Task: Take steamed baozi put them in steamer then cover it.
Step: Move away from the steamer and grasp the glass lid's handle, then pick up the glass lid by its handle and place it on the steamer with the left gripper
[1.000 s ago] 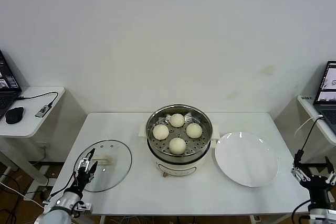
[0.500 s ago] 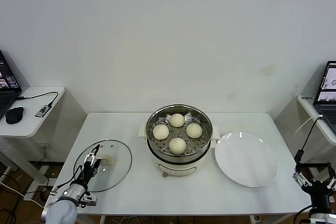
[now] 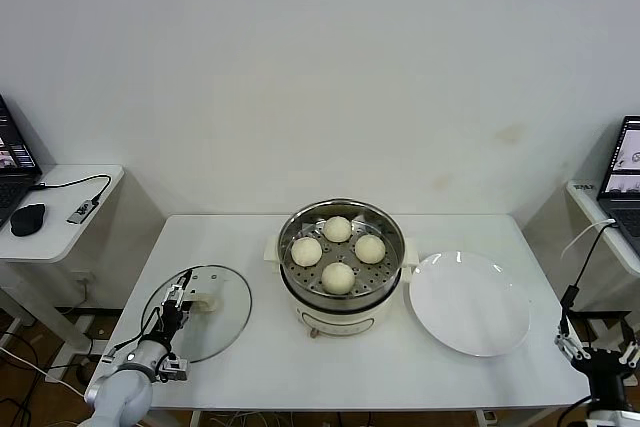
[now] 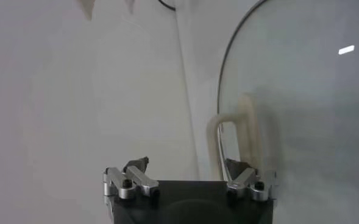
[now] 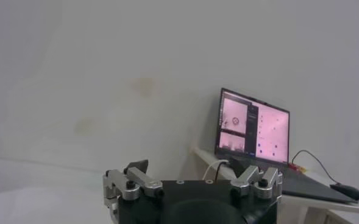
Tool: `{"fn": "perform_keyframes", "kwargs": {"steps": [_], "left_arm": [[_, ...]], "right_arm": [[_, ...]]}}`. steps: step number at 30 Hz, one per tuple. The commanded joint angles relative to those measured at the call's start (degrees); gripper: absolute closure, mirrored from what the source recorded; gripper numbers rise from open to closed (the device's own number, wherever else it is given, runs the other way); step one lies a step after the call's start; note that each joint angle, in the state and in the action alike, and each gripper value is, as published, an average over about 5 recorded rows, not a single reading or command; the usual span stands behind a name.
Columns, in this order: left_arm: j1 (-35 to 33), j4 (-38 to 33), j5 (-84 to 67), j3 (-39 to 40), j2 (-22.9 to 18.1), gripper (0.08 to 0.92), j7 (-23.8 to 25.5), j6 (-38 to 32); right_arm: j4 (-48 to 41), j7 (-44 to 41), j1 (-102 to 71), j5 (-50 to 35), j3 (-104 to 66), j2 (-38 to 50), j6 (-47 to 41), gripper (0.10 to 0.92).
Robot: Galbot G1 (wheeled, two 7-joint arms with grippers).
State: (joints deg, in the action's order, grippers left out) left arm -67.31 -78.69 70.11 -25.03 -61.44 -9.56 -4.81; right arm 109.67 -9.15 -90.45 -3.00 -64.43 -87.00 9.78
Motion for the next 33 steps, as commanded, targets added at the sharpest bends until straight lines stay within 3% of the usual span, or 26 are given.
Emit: {"fn": "perform_keyframes", "kwargs": {"steps": [1,11,19,27,33], "left_arm": [[1.0,1.9,-0.5,0.5,0.2,0.320,0.1,-0.3],[1.7,3.7,-1.8,0.7,-0.1,0.606,-1.3,-2.1],[1.3,4.1,-3.7,0.3,-0.3,0.825,-5.2,-4.0],[-4.8,-5.6,-4.7,-4.1,-0.1,0.852,-7.5,-0.3],[-12.1,-19.4,-6.7,-8.1,0.4,0.853,-4.4,5.9]], "right_arm": [[-0.2,0.0,-0.1,0.3,0.2,-0.2,0.1,0.203],[0.0,-0.1,-0.4,0.9,1.0,-0.5,0.3,0.203],[0.1,-0.2,-0.7,1.8,1.9,-0.6,0.6,0.203],[0.3,-0.5,-0.7,2.1,2.9,-0.3,0.9,0.203],[0.7,-0.6,-0.9,2.8,4.2,0.0,0.9,0.203]]}}
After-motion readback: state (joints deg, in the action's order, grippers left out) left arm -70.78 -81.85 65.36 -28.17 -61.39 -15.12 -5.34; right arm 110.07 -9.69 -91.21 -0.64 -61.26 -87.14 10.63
